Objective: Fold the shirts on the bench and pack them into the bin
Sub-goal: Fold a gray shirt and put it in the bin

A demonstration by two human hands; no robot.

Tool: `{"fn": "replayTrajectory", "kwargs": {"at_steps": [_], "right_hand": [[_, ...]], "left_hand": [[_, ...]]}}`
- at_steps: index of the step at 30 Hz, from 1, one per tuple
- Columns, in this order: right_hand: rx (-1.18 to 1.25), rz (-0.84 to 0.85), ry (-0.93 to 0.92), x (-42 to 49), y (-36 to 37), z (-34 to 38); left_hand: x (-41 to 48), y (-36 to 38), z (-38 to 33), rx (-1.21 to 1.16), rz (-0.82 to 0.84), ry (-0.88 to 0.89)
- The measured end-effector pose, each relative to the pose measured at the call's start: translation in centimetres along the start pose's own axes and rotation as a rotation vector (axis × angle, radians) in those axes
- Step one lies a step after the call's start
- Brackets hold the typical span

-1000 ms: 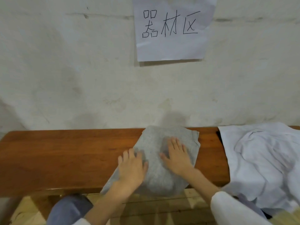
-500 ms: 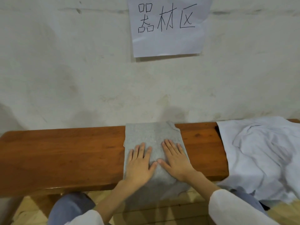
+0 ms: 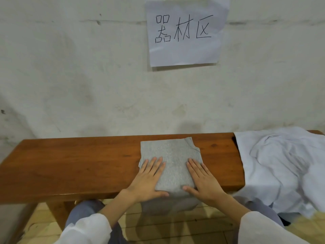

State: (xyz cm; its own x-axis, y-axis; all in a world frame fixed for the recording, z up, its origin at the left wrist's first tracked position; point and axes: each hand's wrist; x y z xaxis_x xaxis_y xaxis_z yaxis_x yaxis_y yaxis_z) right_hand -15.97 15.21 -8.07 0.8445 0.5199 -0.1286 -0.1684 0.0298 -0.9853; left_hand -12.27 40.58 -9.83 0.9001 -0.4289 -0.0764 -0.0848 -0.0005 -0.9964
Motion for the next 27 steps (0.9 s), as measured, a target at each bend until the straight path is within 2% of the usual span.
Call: {"fn": "replayTrajectory", "kwargs": {"at_steps": [5, 9, 10, 11, 12, 14, 16, 19, 22, 27], "right_hand": [[0.009, 0.095, 0.120, -0.8, 0.7, 1.0], [-0.083, 0.058, 0.115, -1.7, -1.6, 2.8], [-0.073, 0.041, 0.118, -1.8, -2.9, 3.1], [-0.057, 0.038, 0.066, -1.8, -4.1, 3.1], [-0.031, 0.105, 0.014, -1.8, -5.1, 2.7], [0.049, 0.225, 0.006, -1.5, -7.3, 2.0], [0.098, 0.274, 0.014, -0.8, -9.4, 1.4], [0.111, 0.304, 0.043, 0.9, -12.2, 0.2], [0.105, 0.200, 0.047, 2.8, -16.5, -1.0], [0.016, -0.153, 0.059, 4.9, -24.7, -2.5]], "left_hand": [[-1.3, -0.1, -1.0, 0.018, 0.153, -0.091], [-1.9, -2.1, -2.3, 0.103, 0.137, -0.075], [-2.1, -3.2, -2.5, 0.100, 0.184, -0.053], [-2.0, -4.0, -2.4, 0.067, 0.206, -0.035], [-1.6, -4.9, -2.4, 0.025, 0.231, -0.029], [-0.9, -7.1, -2.1, -0.142, 0.282, -0.030], [-0.1, -9.1, -2.1, -0.283, 0.359, -0.037], [1.4, -12.6, -1.9, -0.229, 0.450, -0.070], [3.4, -17.1, -0.7, -0.227, 0.358, -0.043], [6.4, -26.3, 0.3, -0.091, 0.010, -0.061]]}}
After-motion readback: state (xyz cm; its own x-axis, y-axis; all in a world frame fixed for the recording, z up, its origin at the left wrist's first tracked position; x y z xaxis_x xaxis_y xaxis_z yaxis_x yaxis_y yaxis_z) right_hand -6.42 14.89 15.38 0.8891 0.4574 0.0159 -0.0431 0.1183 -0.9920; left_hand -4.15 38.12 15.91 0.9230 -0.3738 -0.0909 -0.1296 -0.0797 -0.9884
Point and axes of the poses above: each hand's wrist, its own x-axis towards the middle knuckle, its own y-axis out of the palm, z = x × y, and after that the axes turned 12 degrees about -y, right-handed
